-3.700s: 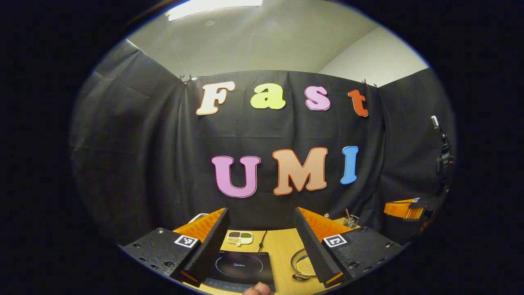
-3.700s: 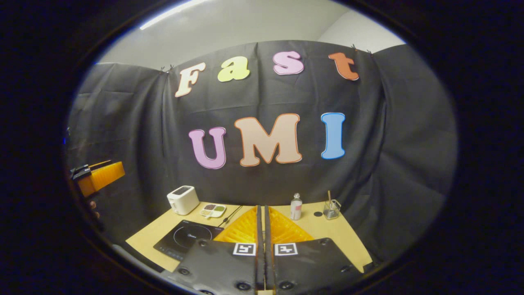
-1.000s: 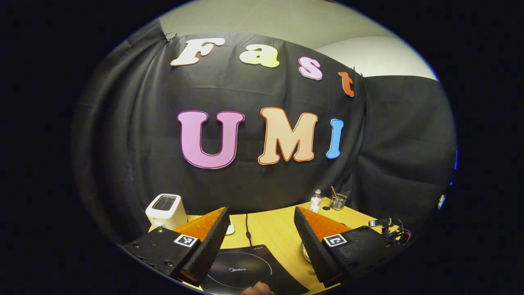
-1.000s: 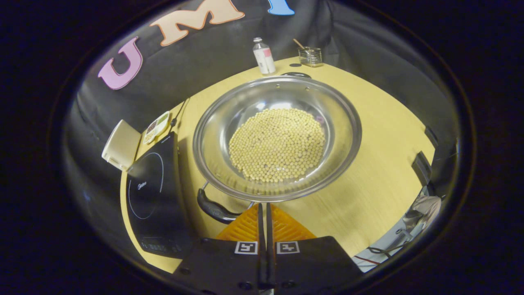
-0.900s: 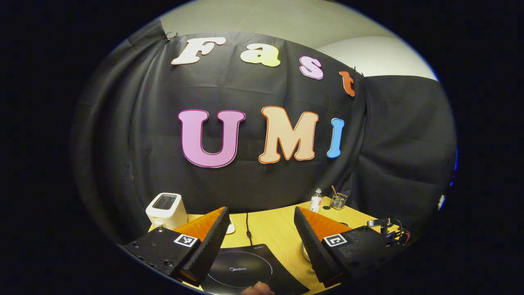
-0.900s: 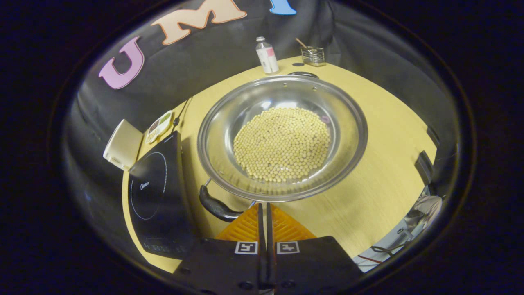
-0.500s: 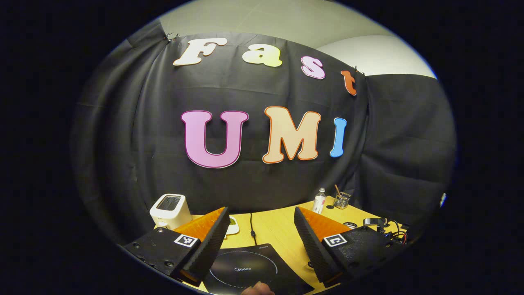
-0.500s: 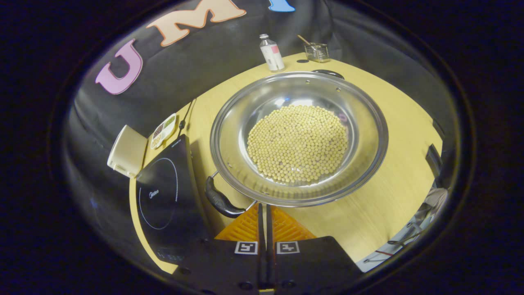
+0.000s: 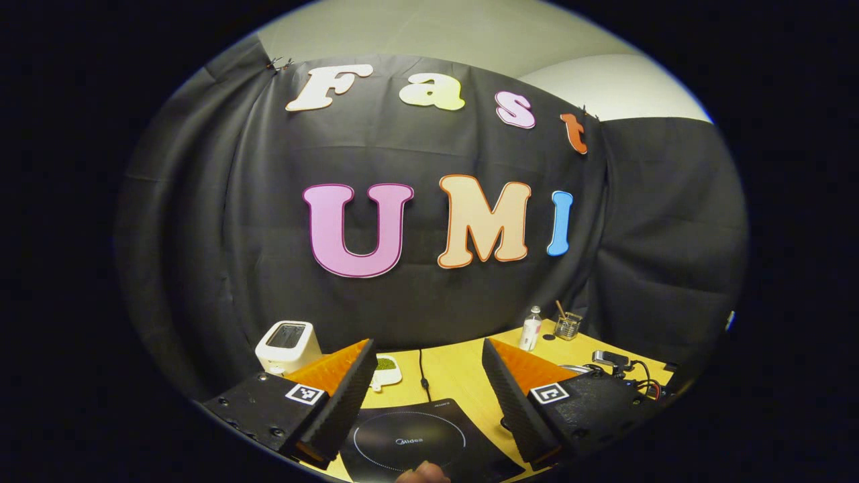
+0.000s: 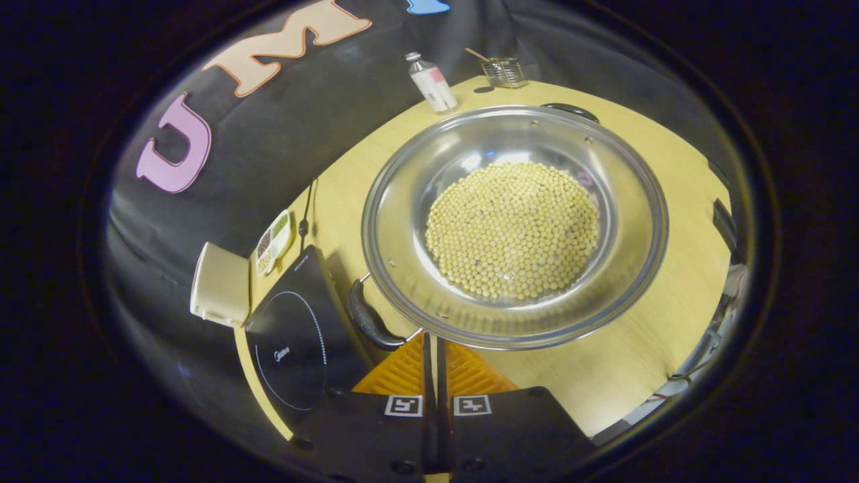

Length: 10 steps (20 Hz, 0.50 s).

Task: First push the handle of the pot to place it horizontally, then grasp the pot with both hands and set it on the induction cooktop.

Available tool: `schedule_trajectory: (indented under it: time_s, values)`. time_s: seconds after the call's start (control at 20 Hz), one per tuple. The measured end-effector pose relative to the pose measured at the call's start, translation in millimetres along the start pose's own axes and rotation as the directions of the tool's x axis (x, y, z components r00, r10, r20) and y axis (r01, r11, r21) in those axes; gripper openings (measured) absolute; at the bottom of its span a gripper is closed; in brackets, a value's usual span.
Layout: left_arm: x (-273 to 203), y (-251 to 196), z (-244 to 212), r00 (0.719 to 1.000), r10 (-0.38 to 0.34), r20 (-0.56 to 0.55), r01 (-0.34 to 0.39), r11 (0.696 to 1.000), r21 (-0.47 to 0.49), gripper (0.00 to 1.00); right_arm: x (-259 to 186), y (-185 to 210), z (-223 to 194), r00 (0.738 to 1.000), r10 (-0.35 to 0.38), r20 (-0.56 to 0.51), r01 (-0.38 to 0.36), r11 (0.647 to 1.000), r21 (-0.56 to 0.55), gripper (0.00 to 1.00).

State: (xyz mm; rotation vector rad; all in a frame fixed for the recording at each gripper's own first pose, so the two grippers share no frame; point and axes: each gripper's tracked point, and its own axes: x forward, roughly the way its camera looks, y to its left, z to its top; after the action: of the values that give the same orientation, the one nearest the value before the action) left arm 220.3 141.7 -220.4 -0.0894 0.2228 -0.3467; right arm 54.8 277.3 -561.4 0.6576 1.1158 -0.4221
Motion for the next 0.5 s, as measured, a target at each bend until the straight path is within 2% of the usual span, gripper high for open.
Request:
schedule_trajectory:
  time_s: [0.1, 0.3, 0.5]
  values:
    - [-0.3, -0.6, 4.0, 1.000, -0.001, 0.008, 0.001, 1.000, 0.010, 0.95, -0.6, 4.2, -1.0, 1.000, 0.011, -0.002, -0.011, 1.000, 0.001, 0.02]
    - [-1.9, -5.4, 5.8, 1.000, -0.011, 0.011, 0.011, 1.000, 0.019, 0.93, -6.3, 11.5, 9.9, 0.999, 0.047, 0.020, -0.047, 0.999, 0.018, 0.00]
    - [-2.5, -14.4, 4.3, 1.000, -0.027, -0.001, 0.027, 1.000, 0.005, 0.96, -22.3, 5.1, 23.4, 0.996, 0.065, 0.054, -0.064, 0.998, -0.016, 0.03]
